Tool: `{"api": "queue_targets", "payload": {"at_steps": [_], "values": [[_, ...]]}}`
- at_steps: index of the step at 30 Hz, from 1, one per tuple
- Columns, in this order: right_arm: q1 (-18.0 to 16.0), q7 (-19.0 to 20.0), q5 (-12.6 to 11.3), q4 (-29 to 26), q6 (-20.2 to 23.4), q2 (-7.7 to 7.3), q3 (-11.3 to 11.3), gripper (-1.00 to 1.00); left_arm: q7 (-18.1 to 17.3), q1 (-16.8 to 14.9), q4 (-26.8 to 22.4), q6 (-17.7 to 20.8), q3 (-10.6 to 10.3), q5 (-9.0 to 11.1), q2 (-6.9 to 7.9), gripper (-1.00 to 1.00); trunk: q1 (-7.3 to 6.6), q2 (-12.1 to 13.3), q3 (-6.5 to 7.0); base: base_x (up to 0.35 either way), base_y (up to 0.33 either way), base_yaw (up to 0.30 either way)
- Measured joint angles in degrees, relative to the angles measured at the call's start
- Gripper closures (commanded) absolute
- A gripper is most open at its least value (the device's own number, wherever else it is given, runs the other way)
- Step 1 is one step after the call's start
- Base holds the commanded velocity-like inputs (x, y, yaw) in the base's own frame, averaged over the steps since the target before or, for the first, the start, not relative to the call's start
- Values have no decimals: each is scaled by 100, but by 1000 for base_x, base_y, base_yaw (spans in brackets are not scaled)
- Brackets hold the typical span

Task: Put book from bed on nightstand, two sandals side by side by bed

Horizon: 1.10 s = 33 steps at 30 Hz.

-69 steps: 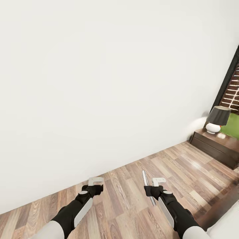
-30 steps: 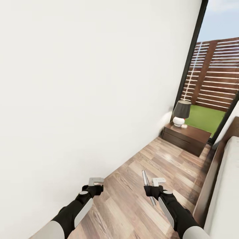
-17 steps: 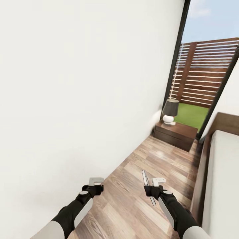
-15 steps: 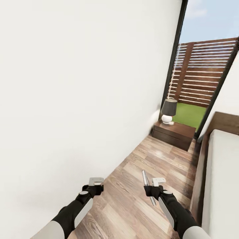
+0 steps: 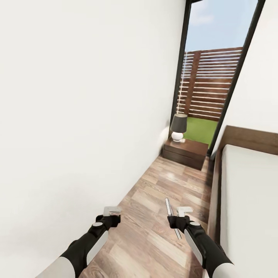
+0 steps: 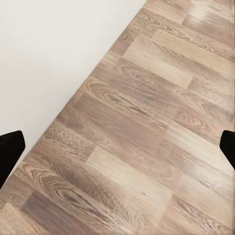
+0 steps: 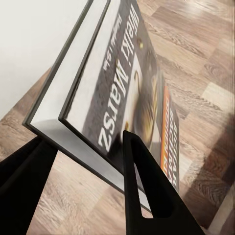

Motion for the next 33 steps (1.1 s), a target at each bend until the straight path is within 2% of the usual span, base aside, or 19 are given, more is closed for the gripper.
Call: {"api": "queue_targets", "payload": {"at_steps": [14, 33], "values": [[0, 0, 0, 1, 0, 2, 0, 100, 0, 0, 0, 1, 1, 5, 1, -100, 0, 0, -1, 320, 80, -286], [1, 1, 5, 1, -1, 3, 0, 100, 5, 0, 0, 1, -8, -3, 0, -100, 0, 0, -68, 303, 146, -269]]}}
